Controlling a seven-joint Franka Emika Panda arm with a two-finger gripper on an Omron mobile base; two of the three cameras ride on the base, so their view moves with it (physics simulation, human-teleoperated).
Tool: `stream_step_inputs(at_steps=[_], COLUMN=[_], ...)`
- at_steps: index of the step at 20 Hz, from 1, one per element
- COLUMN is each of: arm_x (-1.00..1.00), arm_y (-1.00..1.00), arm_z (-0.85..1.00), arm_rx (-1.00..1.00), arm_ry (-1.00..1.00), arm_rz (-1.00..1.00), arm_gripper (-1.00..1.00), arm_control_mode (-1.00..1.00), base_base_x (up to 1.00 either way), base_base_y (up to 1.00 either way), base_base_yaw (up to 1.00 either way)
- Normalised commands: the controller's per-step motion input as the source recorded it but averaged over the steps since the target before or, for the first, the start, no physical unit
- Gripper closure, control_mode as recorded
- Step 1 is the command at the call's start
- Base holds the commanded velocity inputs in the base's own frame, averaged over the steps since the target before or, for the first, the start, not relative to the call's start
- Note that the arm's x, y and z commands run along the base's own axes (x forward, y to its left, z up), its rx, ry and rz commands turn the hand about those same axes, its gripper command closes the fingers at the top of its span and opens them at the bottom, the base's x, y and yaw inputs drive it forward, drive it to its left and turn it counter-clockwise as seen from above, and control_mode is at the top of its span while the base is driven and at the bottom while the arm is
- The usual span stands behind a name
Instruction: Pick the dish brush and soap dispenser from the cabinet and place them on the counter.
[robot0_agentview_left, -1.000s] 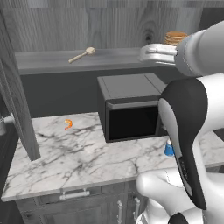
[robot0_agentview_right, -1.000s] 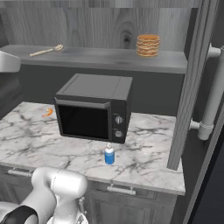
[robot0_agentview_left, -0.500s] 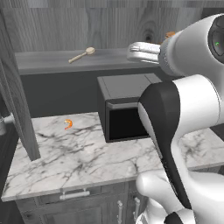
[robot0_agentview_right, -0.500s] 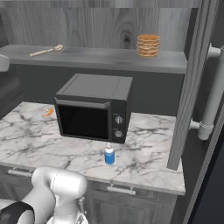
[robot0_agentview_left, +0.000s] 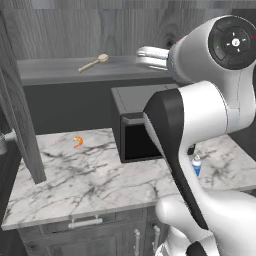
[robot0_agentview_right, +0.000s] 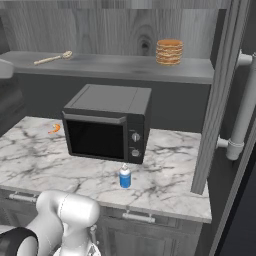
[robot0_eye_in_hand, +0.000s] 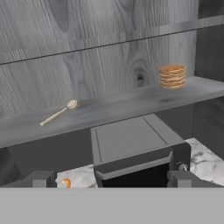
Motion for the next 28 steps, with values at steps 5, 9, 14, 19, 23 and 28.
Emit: stream_step_inputs(at_steps=[5,9,14,19,23,28], arm_x=[0.28,0.27,0.24,0.14,0.12,0.19], arm_y=[0.1,0.11,0.09,0.03,0.02,0.03], arm_z=[-0.06,-0.11,-0.04,0.0,0.0,0.0], arm_rx=[0.0,-0.02,-0.07,-0.08,-0.1,-0.04], arm_ry=[0.0,0.01,0.05,0.07,0.06,0.02], arm_rz=[0.0,0.0,0.0,0.0,0.0,-0.01], arm_gripper=[-1.0,-1.0,-1.0,-1.0,-1.0,-1.0], arm_control_mode=[-1.0,-1.0,-1.0,-1.0,-1.0,-1.0], base_base_x=[0.0,0.0,0.0,0.0,0.0,0.0], base_base_y=[0.0,0.0,0.0,0.0,0.0,0.0], base_base_yaw=[0.0,0.0,0.0,0.0,0.0,0.0])
